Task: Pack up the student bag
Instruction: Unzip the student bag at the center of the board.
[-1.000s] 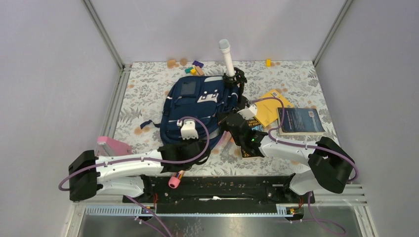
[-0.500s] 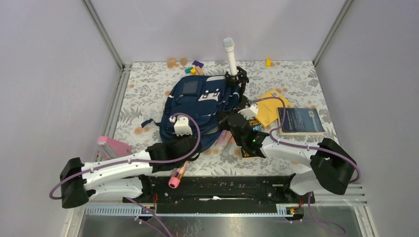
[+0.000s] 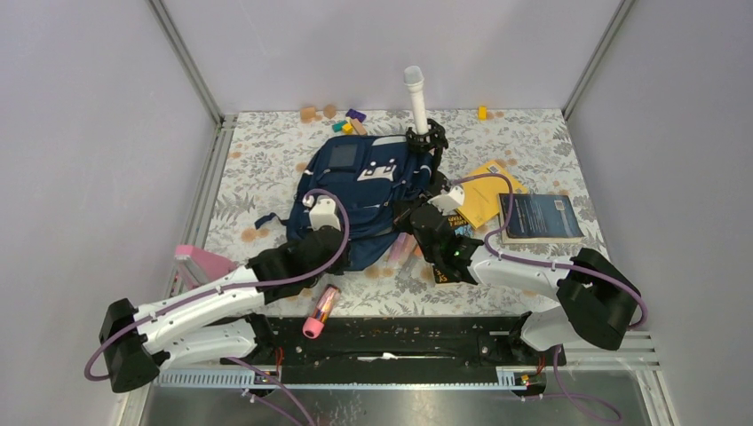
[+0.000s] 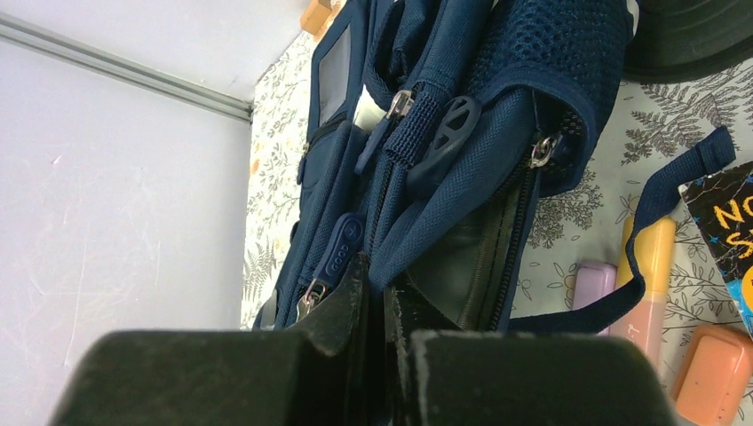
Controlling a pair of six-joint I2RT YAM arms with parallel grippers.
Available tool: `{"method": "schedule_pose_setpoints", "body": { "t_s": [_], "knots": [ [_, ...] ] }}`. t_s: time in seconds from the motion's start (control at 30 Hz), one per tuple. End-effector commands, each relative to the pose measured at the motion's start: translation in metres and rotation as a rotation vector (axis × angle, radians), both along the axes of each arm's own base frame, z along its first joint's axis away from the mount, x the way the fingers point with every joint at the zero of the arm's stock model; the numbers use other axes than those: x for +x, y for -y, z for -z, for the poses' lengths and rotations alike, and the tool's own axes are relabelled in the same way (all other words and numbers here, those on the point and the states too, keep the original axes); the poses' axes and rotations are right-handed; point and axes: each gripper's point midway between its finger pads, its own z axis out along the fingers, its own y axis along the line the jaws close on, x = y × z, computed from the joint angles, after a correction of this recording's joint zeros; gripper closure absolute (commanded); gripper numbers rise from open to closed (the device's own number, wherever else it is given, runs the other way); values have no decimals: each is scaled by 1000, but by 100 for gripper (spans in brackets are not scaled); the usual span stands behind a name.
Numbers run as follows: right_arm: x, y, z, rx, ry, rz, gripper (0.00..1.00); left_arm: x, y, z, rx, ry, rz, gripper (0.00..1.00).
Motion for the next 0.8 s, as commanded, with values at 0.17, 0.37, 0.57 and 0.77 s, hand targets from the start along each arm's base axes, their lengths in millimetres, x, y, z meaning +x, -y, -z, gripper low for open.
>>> {"method": "schedule_pose_setpoints", "body": {
  "t_s": [0.17, 0.37, 0.57, 0.77],
  "knots": [
    [18, 46, -29, -57, 122, 206, 100, 15, -36, -11, 70, 17, -50, 100],
    [18, 50, -26, -73, 121, 213, 100, 9, -46, -4, 90, -14, -29, 100],
    [19, 49, -26, -85, 126, 210, 100, 4, -56, 10, 114, -51, -31, 100],
    [19, 50, -29, -100, 134, 210, 100, 5, -67, 16, 135, -55, -56, 100]
  ]
}}
